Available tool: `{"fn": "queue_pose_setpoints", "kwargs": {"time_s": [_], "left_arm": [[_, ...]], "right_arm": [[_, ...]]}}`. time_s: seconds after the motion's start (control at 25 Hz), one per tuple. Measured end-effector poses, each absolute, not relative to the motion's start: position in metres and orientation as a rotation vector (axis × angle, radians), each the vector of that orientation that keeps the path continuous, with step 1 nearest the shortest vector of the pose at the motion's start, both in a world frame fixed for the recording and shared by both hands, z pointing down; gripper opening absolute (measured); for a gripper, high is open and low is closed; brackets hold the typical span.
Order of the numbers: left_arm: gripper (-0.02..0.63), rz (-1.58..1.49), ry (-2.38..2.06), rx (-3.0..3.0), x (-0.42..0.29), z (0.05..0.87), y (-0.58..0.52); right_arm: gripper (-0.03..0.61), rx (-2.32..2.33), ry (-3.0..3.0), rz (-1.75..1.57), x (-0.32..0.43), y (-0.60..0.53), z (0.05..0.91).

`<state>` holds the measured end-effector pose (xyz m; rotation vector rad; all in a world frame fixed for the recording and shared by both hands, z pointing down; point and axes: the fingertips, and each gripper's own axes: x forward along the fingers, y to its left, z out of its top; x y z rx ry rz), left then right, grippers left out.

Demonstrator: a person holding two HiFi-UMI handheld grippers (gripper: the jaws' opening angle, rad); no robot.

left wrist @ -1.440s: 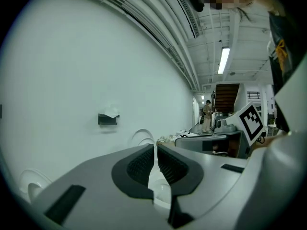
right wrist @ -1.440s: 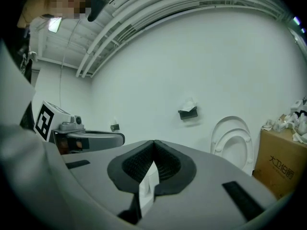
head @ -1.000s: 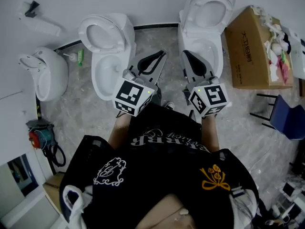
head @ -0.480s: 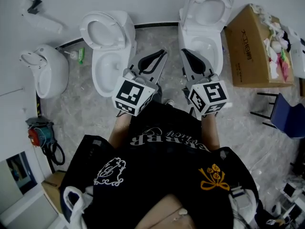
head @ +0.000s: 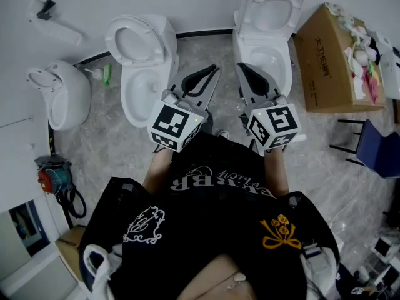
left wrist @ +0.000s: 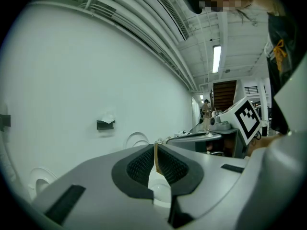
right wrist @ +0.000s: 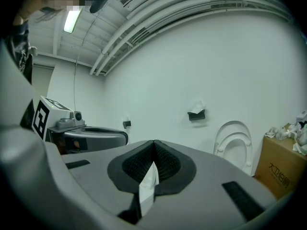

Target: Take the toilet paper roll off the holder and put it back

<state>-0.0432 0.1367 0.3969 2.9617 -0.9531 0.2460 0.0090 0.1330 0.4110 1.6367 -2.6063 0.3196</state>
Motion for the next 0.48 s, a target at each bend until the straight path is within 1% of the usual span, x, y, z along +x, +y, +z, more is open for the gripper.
{"fn": "queue_pose_setpoints", "kwargs": {"time_s": [0.48], "left_arm": [[0.037, 0.244, -0.962, 2.965, -0.043, 0.395, 0.148]], "right_arm": [[0.014, 1.624, -2.608, 0.317, 0.008, 0.142, 0.411]]}}
